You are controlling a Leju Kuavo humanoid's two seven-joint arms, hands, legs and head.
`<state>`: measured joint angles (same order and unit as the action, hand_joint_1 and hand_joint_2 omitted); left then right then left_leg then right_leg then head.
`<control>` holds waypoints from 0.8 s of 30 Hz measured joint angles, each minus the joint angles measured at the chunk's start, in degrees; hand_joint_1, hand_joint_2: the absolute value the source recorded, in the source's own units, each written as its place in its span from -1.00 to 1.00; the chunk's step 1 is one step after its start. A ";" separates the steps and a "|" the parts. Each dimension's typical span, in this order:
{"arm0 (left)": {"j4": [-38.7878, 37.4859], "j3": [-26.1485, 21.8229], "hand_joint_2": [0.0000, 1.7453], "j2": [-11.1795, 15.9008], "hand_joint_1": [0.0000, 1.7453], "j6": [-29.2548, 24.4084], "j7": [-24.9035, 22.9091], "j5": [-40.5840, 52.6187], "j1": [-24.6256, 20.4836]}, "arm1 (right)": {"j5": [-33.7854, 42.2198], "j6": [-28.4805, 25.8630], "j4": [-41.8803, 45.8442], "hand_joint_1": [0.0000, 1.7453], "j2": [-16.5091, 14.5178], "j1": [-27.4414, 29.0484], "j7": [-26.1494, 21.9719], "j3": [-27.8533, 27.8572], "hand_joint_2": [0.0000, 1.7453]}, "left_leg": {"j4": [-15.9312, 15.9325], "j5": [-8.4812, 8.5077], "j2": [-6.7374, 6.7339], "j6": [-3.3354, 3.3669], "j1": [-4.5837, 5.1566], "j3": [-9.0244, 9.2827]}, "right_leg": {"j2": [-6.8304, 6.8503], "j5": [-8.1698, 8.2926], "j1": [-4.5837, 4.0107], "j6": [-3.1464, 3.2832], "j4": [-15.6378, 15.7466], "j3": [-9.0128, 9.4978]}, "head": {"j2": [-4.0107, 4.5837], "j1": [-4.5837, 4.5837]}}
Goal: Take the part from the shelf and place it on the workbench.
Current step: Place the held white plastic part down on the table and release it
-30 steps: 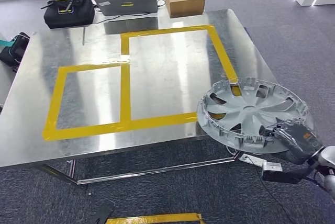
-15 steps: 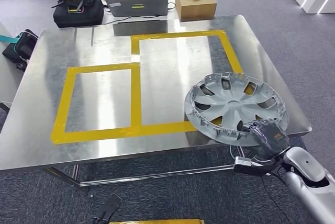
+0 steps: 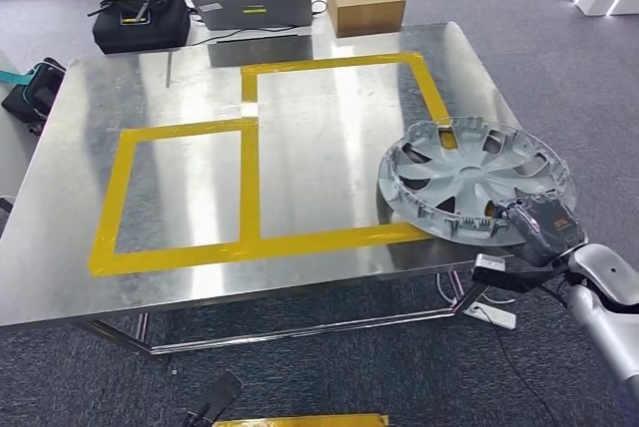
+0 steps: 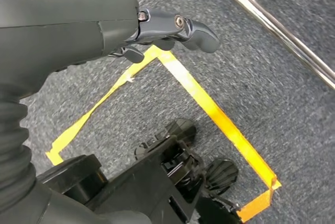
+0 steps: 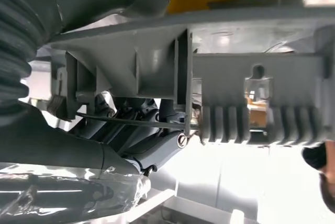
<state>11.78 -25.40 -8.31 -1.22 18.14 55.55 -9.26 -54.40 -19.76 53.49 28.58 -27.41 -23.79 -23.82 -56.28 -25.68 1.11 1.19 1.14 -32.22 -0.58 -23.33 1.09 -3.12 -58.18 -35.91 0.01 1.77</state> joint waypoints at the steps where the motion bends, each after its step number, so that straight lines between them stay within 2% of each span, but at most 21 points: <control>1: 0.00 0.38 1.00 0.00 -1.00 0.09 0.17 0.26 -0.05 | -0.65 -0.75 -0.51 1.00 -0.56 -0.03 -0.33 -0.27 1.00 | 0.00 0.01 -0.01 -0.02 0.01 0.00 | 0.00 0.04 0.00 0.04 0.00 0.01 | 0.01 0.00; 5: 0.00 1.85 1.00 0.00 -1.00 0.23 0.34 0.95 -0.34 | -2.94 -2.11 -1.38 1.00 -2.92 -0.35 -0.49 -2.43 1.00 | -0.02 0.09 -0.01 -0.09 0.06 0.00 | 0.00 0.15 0.04 0.09 0.08 0.06 | 0.01 0.01; 11: 0.00 3.20 1.00 0.00 -1.00 0.23 0.21 1.00 -0.77 | -4.27 -0.94 -0.21 1.00 -6.23 -1.64 -0.35 -6.80 1.00 | -0.03 0.13 -0.01 -0.10 0.07 -0.01 | 0.00 0.26 0.05 -0.02 0.17 0.10 | 0.01 0.01; 19: 0.00 3.52 1.00 -0.03 -1.00 -0.04 -0.53 0.80 -0.76 | -4.33 9.50 8.16 1.00 -7.96 -3.70 2.69 -15.53 1.00 | -0.03 0.13 0.00 -0.10 0.06 -0.01 | 0.00 0.25 0.05 -0.02 0.19 0.09 | 0.01 -0.01; 24: 0.00 3.52 1.00 -0.01 -1.00 -0.19 -0.55 0.20 -0.65 | -2.26 13.53 9.11 1.00 -7.90 -6.06 4.72 -19.09 1.00 | -0.03 0.13 -0.01 -0.11 0.07 -0.01 | -0.01 0.27 0.05 -0.04 0.29 0.11 | 0.01 0.00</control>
<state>11.78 -21.88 -8.31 -1.40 17.59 55.75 -9.91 -56.67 -6.23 62.60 20.68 -33.47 -19.08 -42.91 -56.32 -25.55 1.10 1.09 1.20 -32.23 -0.59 -23.06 1.15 -3.16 -57.88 -35.80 0.02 1.77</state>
